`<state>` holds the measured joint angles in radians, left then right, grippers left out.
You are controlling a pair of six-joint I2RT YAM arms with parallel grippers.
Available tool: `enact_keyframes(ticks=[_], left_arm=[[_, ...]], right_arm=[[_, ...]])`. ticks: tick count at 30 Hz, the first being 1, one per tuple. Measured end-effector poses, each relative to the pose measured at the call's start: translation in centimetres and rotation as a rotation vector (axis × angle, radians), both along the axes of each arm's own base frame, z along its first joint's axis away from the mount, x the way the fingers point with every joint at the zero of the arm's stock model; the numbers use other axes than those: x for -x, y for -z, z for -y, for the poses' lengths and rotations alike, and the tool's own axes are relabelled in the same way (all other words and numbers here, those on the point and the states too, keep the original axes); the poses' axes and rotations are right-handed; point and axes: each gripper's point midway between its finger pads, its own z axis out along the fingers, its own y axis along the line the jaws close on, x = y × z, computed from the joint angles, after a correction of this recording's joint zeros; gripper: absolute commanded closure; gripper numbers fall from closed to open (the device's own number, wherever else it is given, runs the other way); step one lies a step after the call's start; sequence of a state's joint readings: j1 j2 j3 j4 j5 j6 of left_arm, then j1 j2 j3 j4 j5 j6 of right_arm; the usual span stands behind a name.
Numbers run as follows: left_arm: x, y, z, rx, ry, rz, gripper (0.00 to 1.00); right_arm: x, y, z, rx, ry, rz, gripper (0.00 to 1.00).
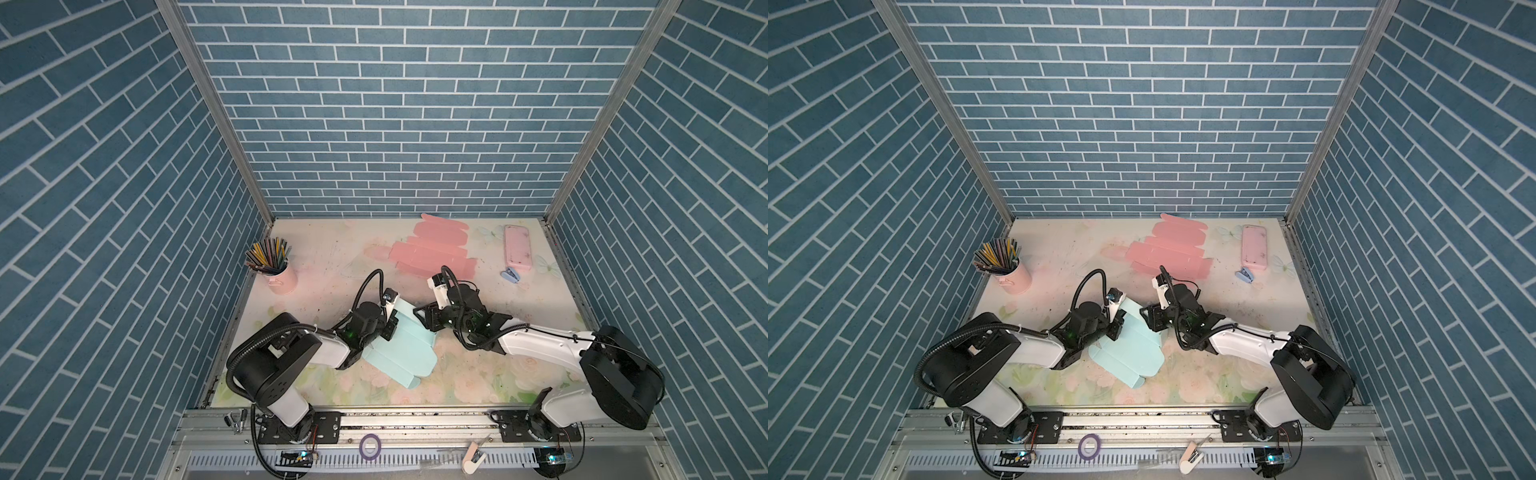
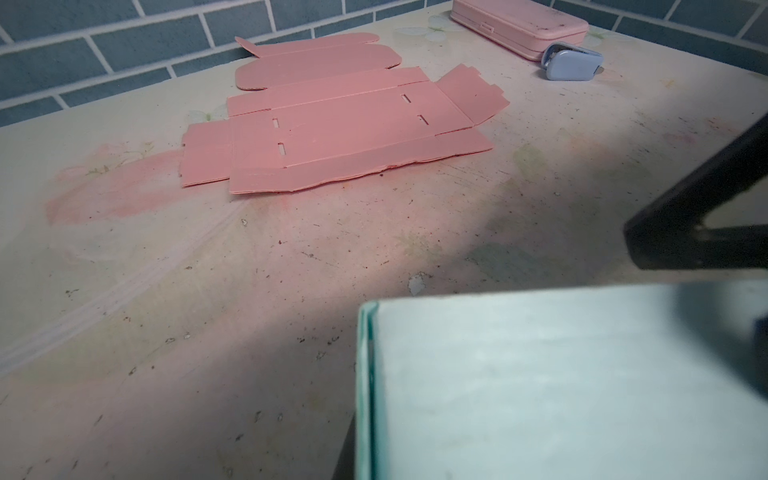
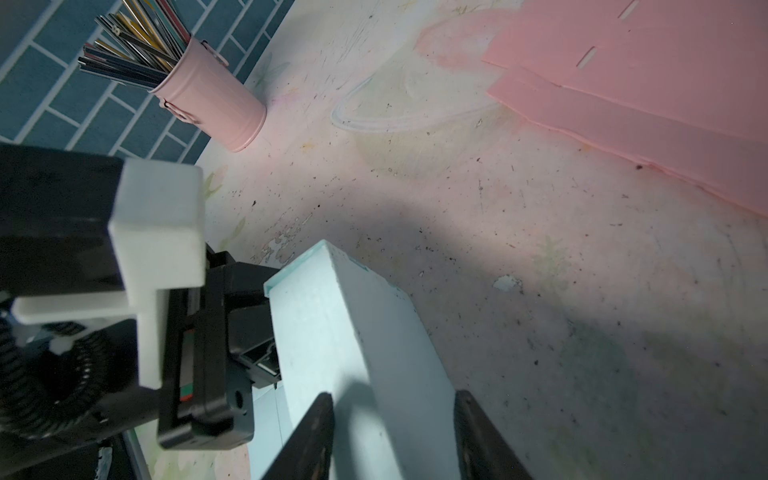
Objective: Fold the paper box
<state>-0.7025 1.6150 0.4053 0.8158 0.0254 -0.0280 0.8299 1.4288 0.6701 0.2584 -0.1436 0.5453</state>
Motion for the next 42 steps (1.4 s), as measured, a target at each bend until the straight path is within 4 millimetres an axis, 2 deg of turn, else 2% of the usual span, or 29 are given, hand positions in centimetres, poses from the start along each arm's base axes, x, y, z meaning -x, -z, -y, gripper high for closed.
enact_keyframes(ticks=[4, 6, 12, 15, 19, 22, 26, 29, 32, 36, 38, 42], left_arm=[[0.1, 0.0, 0.2, 0.003, 0.008, -0.001, 0.86], [0.1, 0.0, 0.2, 0.003, 0.009, -0.001, 0.82], [0.7, 0.3, -0.3, 0.000, 0.004, -0.011, 0.71], [2.0, 0.3, -1.4, 0.007, -0.002, -0.024, 0.63], [3.6, -1.5, -2.6, 0.039, -0.011, -0.020, 0.52], [4.1, -3.7, -3.3, 0.072, -0.042, -0.020, 0.51], [4.7, -5.0, -4.4, 0.076, -0.101, -0.091, 0.47], [5.6, -5.3, -5.2, 0.080, -0.140, -0.169, 0.47], [7.1, -4.4, -6.2, 0.060, -0.167, -0.261, 0.46], [9.0, -3.8, -7.5, 0.035, -0.187, -0.348, 0.44], [9.6, -4.0, -7.9, 0.032, -0.196, -0.369, 0.44], [10.4, -5.0, -8.5, 0.048, -0.221, -0.400, 0.36]], right_arm=[[0.8, -0.2, 0.9, 0.049, -0.007, -0.010, 0.34], [1.1, -0.9, 1.4, 0.089, -0.019, -0.003, 0.29], [0.9, -5.8, 0.7, 0.150, -0.074, 0.095, 0.21], [1.0, -6.8, 0.1, 0.188, -0.119, 0.120, 0.19], [1.1, -5.4, -1.3, 0.297, -0.184, 0.114, 0.19], [1.5, -3.2, -2.0, 0.414, -0.232, 0.093, 0.20], [1.6, -1.4, -1.9, 0.542, -0.265, 0.088, 0.19], [1.3, -1.1, -1.1, 0.600, -0.260, 0.095, 0.22], [0.6, -0.9, -0.2, 0.639, -0.240, 0.102, 0.25], [-1.1, -0.7, 1.4, 0.654, -0.200, 0.089, 0.32], [-2.0, -0.5, 2.5, 0.659, -0.168, 0.074, 0.35], [-3.4, 0.3, 4.3, 0.652, -0.124, 0.041, 0.37]])
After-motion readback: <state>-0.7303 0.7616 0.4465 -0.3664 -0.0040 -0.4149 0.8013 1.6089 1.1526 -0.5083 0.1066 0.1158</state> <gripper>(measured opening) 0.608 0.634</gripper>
